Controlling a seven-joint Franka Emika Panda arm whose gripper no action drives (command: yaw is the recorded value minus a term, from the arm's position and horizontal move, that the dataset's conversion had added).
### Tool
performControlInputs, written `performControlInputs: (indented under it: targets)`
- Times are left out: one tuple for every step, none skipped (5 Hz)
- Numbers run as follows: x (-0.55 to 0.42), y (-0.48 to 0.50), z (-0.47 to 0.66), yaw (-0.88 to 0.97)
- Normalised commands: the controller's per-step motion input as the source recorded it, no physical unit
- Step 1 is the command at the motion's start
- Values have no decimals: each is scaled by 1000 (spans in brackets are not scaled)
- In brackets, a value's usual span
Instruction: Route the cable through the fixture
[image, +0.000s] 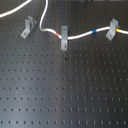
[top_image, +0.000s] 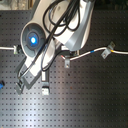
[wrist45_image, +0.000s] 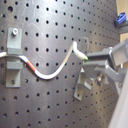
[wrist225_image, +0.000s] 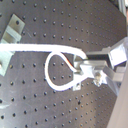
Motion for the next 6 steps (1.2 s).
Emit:
performControlInputs:
  targets:
    - [-1,0,28,0]
    - [-488,229,374,180]
    - [-524,220,351,206]
    - [-535,216,350,174]
    - [-406,-96,454,109]
    - [-261,-110,217,171]
